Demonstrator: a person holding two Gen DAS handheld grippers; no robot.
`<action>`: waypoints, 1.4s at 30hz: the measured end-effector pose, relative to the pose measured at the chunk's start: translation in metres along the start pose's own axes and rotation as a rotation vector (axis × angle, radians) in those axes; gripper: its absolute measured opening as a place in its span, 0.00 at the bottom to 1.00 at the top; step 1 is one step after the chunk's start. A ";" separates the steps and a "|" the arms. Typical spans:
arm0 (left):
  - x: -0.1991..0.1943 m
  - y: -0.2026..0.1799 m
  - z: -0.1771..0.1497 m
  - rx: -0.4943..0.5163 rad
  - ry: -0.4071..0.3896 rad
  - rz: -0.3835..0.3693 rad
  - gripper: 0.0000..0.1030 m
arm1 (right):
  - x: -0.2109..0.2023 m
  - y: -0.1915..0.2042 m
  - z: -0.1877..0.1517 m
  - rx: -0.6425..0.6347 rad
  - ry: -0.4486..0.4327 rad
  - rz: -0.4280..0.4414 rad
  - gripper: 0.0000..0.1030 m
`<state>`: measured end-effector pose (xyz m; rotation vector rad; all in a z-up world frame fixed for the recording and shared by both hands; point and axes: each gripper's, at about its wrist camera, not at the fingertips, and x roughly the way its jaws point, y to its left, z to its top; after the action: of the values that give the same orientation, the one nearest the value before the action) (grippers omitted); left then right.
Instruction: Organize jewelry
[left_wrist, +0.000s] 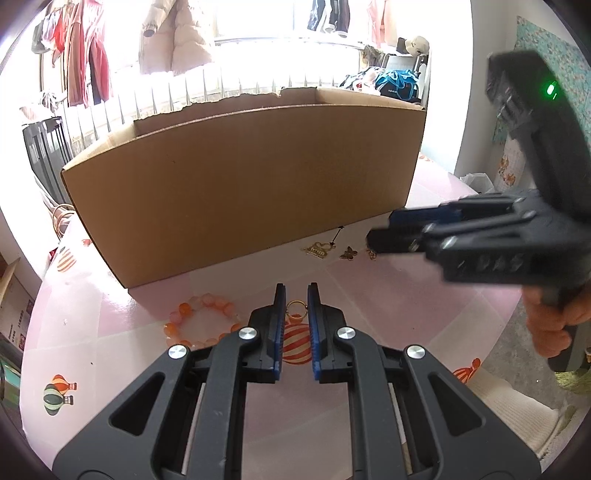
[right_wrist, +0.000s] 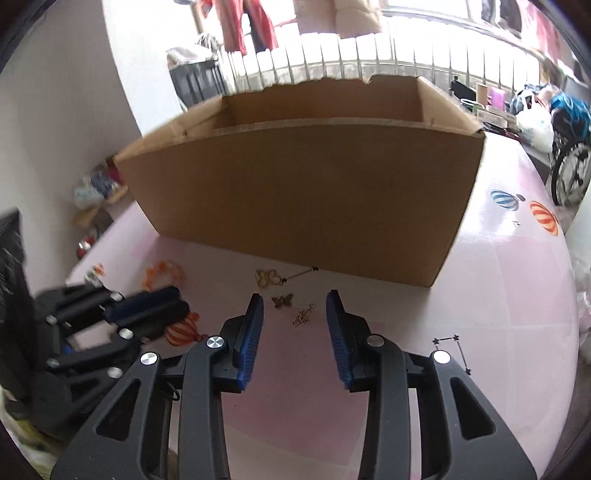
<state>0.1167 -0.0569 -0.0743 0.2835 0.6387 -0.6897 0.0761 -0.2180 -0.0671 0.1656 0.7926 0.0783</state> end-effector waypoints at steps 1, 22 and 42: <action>-0.001 0.000 0.001 -0.001 -0.004 0.001 0.10 | 0.005 0.002 -0.001 -0.020 0.006 -0.009 0.34; -0.038 -0.004 0.003 -0.030 -0.075 0.047 0.10 | -0.027 -0.005 0.001 0.042 -0.123 0.053 0.01; -0.044 -0.003 0.006 -0.047 -0.079 0.051 0.10 | 0.017 0.014 -0.009 -0.120 0.015 -0.037 0.04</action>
<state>0.0916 -0.0398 -0.0418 0.2274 0.5702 -0.6335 0.0811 -0.2014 -0.0830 0.0374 0.8031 0.0921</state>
